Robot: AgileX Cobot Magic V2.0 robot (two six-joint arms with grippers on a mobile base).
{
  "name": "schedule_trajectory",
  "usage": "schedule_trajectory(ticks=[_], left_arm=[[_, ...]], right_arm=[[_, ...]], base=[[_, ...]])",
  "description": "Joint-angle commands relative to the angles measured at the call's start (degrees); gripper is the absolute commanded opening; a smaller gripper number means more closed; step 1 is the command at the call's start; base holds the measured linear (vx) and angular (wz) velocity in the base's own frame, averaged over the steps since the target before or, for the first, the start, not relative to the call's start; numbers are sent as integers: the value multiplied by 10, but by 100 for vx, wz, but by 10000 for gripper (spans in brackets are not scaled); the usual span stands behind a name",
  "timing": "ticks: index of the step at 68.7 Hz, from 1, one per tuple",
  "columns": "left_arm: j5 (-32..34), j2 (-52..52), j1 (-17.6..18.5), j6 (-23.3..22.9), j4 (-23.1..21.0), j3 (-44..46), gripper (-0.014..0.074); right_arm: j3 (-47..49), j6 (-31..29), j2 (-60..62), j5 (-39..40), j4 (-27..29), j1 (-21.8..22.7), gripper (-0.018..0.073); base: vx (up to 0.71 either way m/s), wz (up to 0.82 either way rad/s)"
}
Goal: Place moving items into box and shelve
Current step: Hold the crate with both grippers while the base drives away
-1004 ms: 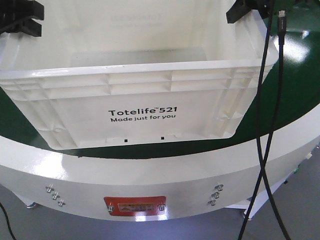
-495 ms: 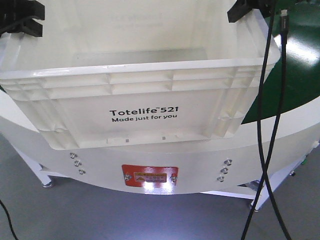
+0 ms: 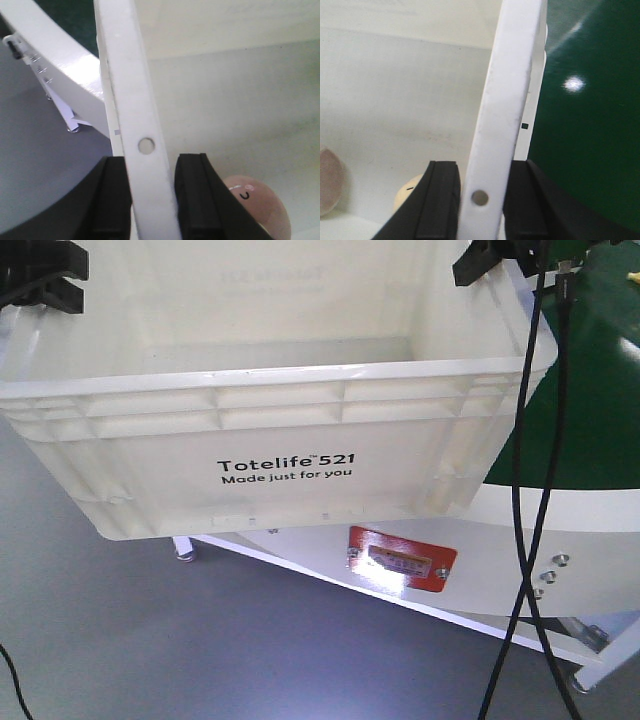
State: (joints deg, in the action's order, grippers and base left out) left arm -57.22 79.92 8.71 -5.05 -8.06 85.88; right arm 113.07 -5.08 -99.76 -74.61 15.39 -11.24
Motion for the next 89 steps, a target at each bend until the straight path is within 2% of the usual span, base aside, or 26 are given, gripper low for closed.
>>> schedule_trajectory(ticks=[1,89], left_arm=[[71,-28,8,17,-48,21,-17],[71,-28,8,17,-48,21,-17]], right_arm=[[24,-11,37,10,78,-5,-11],[24,-11,37,10,79,-5,-11]], base=[[-12,46],[-12,54]])
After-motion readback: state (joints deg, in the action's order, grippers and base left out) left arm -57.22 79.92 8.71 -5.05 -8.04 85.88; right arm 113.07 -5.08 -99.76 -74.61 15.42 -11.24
